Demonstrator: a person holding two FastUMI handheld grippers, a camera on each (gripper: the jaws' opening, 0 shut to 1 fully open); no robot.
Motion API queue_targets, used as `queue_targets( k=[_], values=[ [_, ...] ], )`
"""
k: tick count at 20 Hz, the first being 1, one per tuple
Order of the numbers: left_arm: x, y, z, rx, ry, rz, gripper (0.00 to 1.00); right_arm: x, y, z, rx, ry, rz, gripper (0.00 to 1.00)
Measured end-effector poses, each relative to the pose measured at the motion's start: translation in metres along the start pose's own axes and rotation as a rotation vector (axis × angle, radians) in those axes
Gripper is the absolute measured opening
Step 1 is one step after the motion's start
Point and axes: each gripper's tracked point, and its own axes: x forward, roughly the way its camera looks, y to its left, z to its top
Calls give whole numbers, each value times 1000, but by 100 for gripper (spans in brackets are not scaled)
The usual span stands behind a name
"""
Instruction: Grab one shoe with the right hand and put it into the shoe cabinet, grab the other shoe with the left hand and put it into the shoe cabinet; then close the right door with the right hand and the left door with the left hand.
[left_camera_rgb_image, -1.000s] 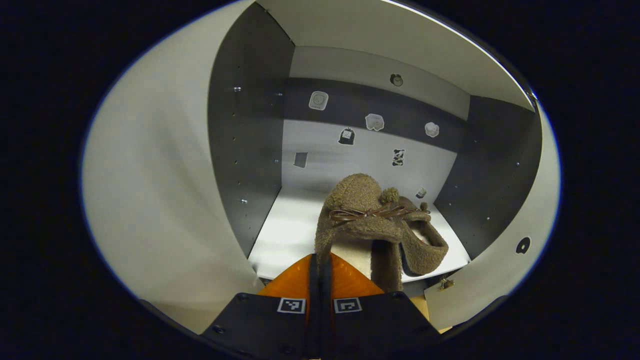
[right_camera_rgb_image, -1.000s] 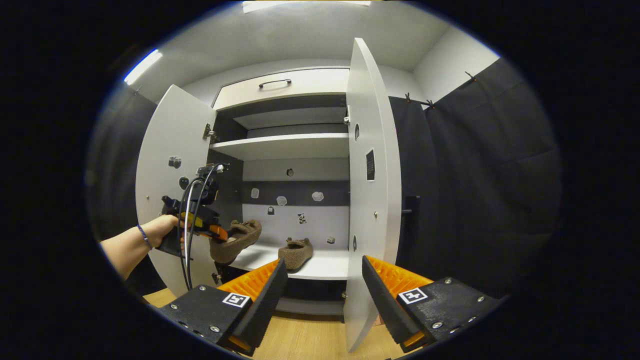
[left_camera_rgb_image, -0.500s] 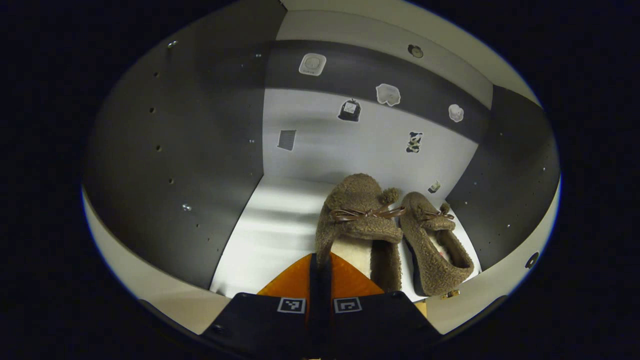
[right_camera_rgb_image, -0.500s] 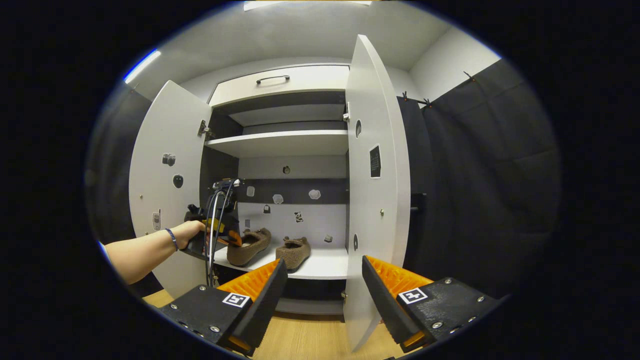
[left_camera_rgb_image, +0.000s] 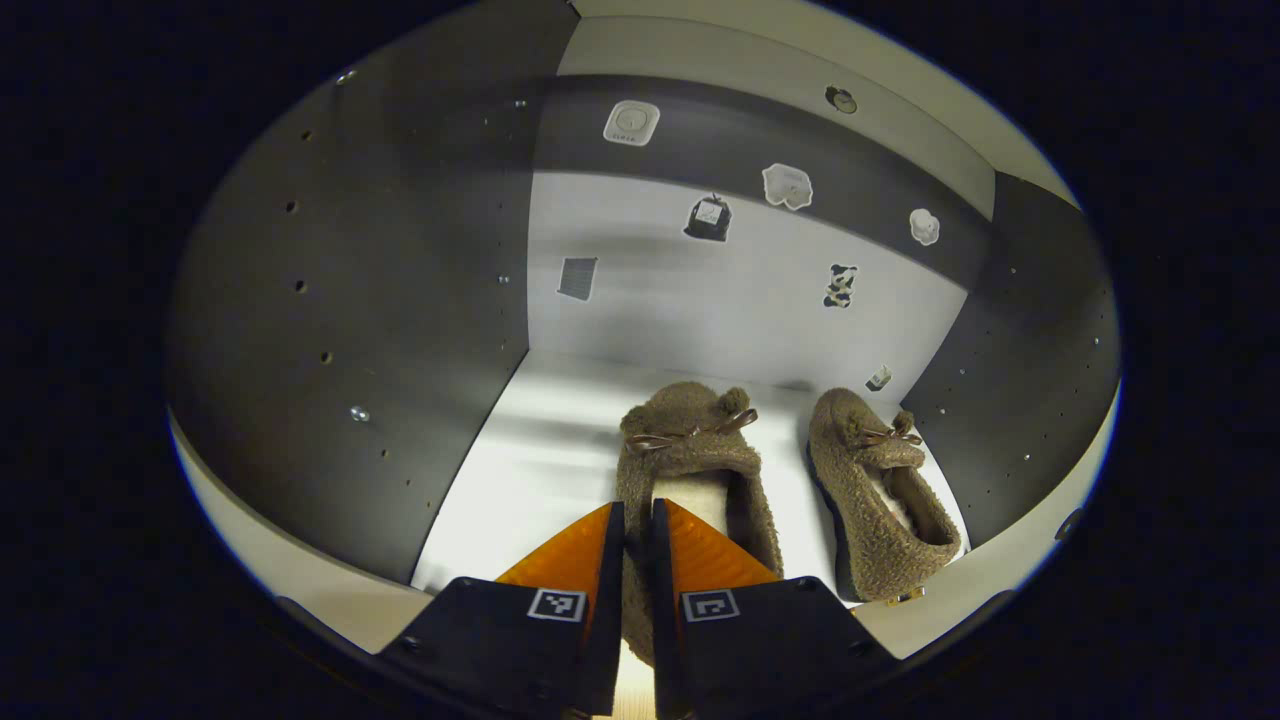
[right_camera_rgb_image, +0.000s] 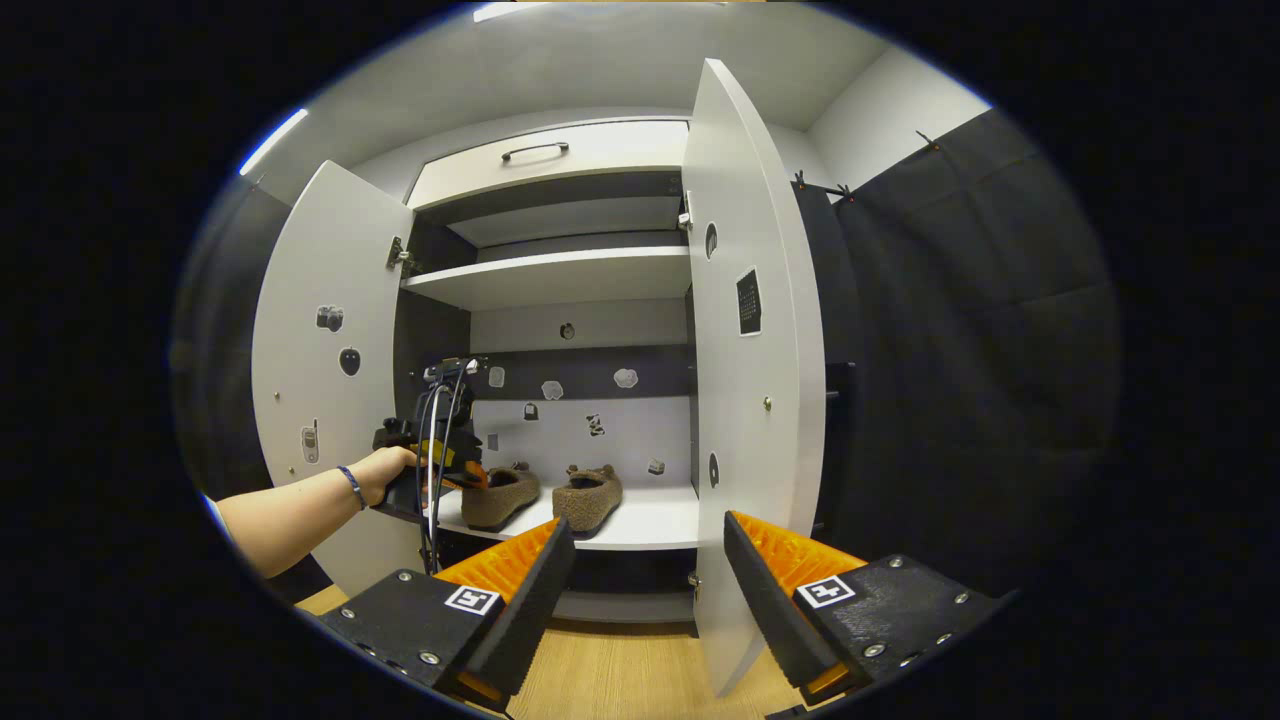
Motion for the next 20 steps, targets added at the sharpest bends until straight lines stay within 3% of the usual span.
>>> queue_targets(
  k=[1, 2, 3, 4, 5, 8, 10, 11, 12, 13, 16, 20],
  values=[
    [-9, -2, 6, 10, -26, -3, 23, 0, 2, 0, 3, 0, 3, 93],
    [-18, -4, 13, 18, -56, -7, 40, -1, 3, 0, 6, 0, 7, 93],
    [-30, -6, 19, 31, -86, -4, 46, -2, 5, 1, 7, 0, 13, 93],
    [-41, -7, 25, 43, -119, -4, 40, -3, 7, 1, 7, 1, 18, 93],
    [-54, -12, 29, 56, -149, -14, 53, -5, 9, 0, 6, 3, 24, 93],
    [-93, -16, 36, 90, -229, -12, 77, -13, 11, -1, 1, 7, 39, 93],
    [-120, -21, 36, 86, -279, -27, 77, -19, 11, -4, -1, 13, 50, 93],
    [-135, -24, 34, 86, -299, -29, 80, -23, 10, -5, -1, 16, 55, 93],
    [-151, -23, 32, 91, -320, -28, 90, -27, 9, -5, 0, 17, 59, 93],
    [-165, -26, 30, 96, -341, -30, 86, -32, 7, -5, 3, 16, 62, 93],
    [-210, -32, 23, 123, -408, -33, 95, -43, -7, -5, 3, 17, 57, 93],
    [-266, -30, 3, 132, -494, -15, 96, -53, -40, -8, -15, 17, 19, 92]
  ],
)
